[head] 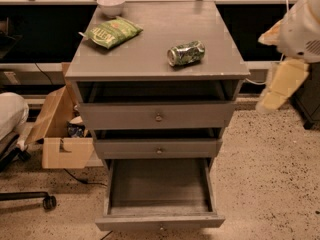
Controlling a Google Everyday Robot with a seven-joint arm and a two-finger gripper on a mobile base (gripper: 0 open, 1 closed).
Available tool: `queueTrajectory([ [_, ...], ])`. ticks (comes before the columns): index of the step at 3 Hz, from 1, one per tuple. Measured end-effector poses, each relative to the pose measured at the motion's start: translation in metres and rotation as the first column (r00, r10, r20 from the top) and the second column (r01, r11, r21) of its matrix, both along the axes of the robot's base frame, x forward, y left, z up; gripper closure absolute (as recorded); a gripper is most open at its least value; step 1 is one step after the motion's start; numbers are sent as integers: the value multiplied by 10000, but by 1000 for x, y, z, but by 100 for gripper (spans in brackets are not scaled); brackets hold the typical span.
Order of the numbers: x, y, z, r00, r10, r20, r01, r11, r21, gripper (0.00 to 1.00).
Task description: Place green can into bottom drawer
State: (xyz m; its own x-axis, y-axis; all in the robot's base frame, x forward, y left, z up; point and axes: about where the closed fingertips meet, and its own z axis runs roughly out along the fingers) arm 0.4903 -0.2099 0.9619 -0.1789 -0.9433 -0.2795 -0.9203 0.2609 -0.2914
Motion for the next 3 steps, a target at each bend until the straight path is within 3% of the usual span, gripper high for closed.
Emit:
queueTrajectory([
  [2,86,18,-30,9948,-111,1011,11,9952,983,0],
  [3,86,18,-30,9948,-111,1011,11,9952,983,0],
])
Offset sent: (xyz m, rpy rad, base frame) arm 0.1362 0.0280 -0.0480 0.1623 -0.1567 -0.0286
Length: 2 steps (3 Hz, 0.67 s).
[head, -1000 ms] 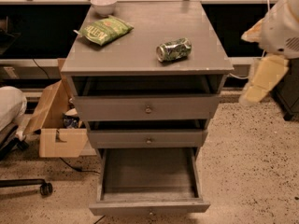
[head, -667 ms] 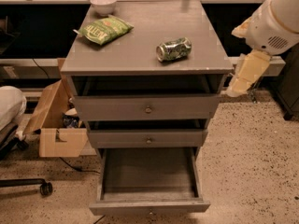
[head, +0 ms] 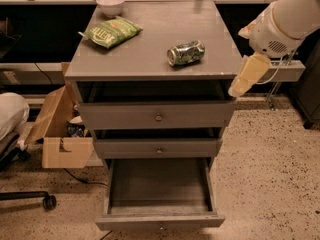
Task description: Place green can into bottom drawer
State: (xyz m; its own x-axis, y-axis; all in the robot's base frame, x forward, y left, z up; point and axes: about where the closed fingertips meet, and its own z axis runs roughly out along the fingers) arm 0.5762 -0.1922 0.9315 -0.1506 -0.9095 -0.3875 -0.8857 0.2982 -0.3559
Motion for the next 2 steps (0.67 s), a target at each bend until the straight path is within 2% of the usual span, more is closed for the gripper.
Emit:
queueTrajectory([
  [1,27,1,-14,9994,262,217,-260,9996,-107,0],
  [2,67,5,-37,9983,153,555,-101,9957,-925,0],
])
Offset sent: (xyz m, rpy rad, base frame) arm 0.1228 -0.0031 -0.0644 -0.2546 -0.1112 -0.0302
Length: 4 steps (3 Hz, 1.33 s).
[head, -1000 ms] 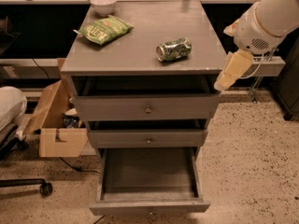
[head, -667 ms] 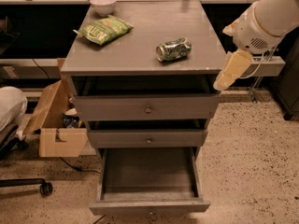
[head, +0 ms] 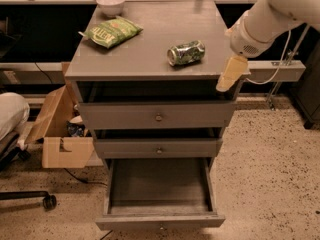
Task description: Place green can into bottom drawer
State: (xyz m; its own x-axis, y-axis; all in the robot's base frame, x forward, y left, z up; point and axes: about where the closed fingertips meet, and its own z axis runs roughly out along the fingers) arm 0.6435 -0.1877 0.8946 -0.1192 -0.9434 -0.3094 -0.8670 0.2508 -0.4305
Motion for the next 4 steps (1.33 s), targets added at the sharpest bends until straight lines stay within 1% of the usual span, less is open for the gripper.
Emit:
queueTrajectory([
  [1,49,-2,-23,9982,-592,110,591,9981,156,0],
  [2,84,11,-29,9969,-785,-27,785,9932,859,0],
  [3,99,20,-30,9965,-810,-202,830,9869,1386,0],
  [4,106,37,-29,9985,-411,-362,469,9828,1784,0],
])
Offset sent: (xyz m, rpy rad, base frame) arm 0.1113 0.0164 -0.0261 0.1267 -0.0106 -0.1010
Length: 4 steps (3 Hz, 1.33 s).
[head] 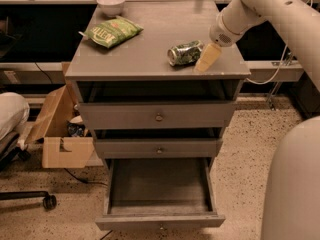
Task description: Place green can into bottom drawer
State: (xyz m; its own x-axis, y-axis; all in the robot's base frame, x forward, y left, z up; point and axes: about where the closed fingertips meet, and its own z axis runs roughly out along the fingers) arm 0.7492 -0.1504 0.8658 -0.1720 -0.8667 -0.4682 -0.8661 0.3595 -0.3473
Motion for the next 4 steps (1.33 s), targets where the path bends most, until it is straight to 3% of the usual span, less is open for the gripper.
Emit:
queueTrajectory([
  [1,-1,23,4,9986,530,-27,-529,9980,353,0],
  [2,-2,48,-3,9946,1007,-264,-998,9944,350,0],
  [3,1,58,-10,9910,1226,-531,-1224,9925,58,0],
  [4,9,57,-19,9888,1196,-893,-1204,9927,-30,27],
])
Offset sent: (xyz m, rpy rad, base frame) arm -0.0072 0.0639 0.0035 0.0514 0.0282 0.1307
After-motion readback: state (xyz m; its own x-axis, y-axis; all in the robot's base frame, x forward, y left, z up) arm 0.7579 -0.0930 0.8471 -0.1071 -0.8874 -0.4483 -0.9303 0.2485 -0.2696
